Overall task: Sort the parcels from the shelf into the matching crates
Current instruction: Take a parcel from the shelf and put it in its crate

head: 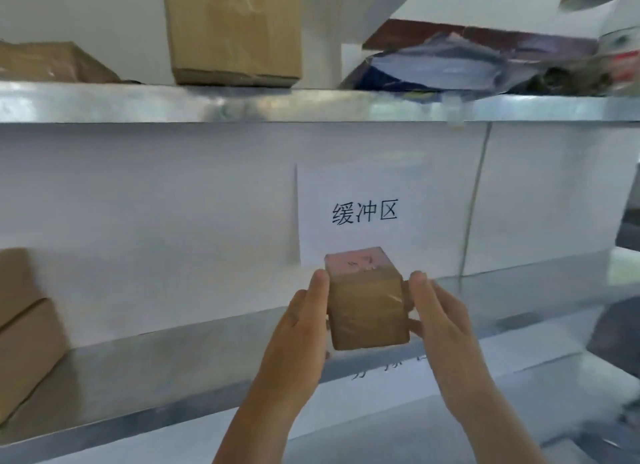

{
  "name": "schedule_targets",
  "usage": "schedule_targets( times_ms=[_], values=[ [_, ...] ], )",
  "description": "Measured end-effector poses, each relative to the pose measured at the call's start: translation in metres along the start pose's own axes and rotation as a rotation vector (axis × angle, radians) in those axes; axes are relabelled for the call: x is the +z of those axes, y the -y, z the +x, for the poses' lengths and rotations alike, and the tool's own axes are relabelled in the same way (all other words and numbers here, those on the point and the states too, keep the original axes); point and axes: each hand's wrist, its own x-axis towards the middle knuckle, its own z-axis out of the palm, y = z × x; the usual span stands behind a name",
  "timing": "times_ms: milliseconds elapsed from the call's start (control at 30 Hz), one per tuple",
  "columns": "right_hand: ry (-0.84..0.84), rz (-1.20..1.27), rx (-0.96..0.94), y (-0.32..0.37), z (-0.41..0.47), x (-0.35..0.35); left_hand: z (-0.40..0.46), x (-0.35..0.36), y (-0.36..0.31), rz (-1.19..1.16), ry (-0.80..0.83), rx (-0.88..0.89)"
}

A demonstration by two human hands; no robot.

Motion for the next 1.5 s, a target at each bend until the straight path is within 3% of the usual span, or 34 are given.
schedule_targets(
  times_ms=[200, 467, 600, 1167, 1500],
  values=[
    [-0.064, -0.054, -0.083, 0.008, -0.003, -0.165, -0.016, 0.151, -0.023, -0.091, 0.081, 0.025],
    [-0.203, -0.420, -0.174, 0.025, -0.037, -0.344, -0.046, 0.342, -0.042, -0.046, 0.388, 0.418],
    [-0.349, -0.571, -0.196, 0.030, -0.059, -0.417, -0.056, 0.422, -0.049, -0.062, 0.515, 0.557],
    [-0.784, -1.112, -0.039, 0.004, -0.028, -0.639, -0.001, 0.725, -0.050, -0.257, 1.073, 0.683],
    [-0.889, -1.098, 0.096, -0.036, -0.030, -0.759, -0.007, 0.867, -0.040, -0.170, 1.276, 0.600]
  ],
)
